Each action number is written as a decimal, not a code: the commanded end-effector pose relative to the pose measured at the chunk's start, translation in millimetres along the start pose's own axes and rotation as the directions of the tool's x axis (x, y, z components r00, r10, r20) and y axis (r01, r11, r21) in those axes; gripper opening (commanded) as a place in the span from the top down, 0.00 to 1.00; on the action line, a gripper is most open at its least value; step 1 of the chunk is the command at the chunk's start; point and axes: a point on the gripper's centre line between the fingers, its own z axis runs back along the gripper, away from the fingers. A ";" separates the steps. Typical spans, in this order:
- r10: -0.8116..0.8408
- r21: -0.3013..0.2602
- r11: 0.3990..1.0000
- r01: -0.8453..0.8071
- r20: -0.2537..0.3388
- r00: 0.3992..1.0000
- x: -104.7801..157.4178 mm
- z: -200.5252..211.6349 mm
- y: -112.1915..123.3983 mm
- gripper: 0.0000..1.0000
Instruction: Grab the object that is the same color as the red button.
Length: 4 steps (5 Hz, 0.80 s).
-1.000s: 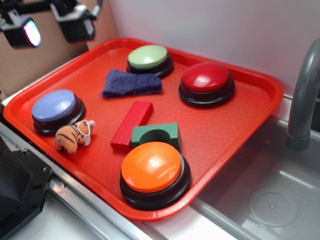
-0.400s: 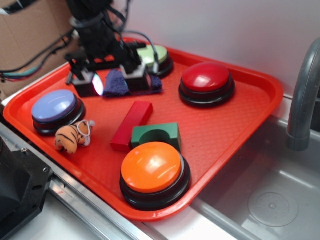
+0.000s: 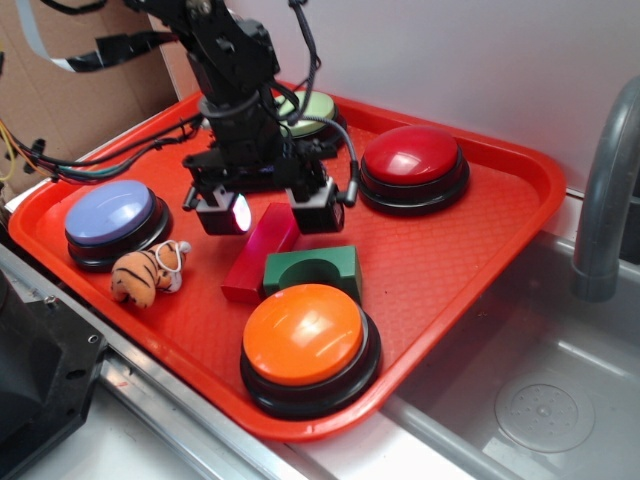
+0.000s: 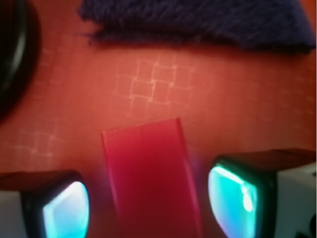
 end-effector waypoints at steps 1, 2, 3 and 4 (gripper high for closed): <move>0.012 -0.073 0.997 -0.012 0.004 1.000 4.0 -4.2 -0.5 1.00; 0.020 -0.063 0.998 -0.020 0.002 1.000 7.3 -3.9 1.2 1.00; 0.027 -0.045 0.999 -0.026 0.019 0.999 7.1 -2.0 1.5 1.00; 0.000 -0.037 0.999 0.001 0.022 1.000 17.2 19.5 1.9 1.00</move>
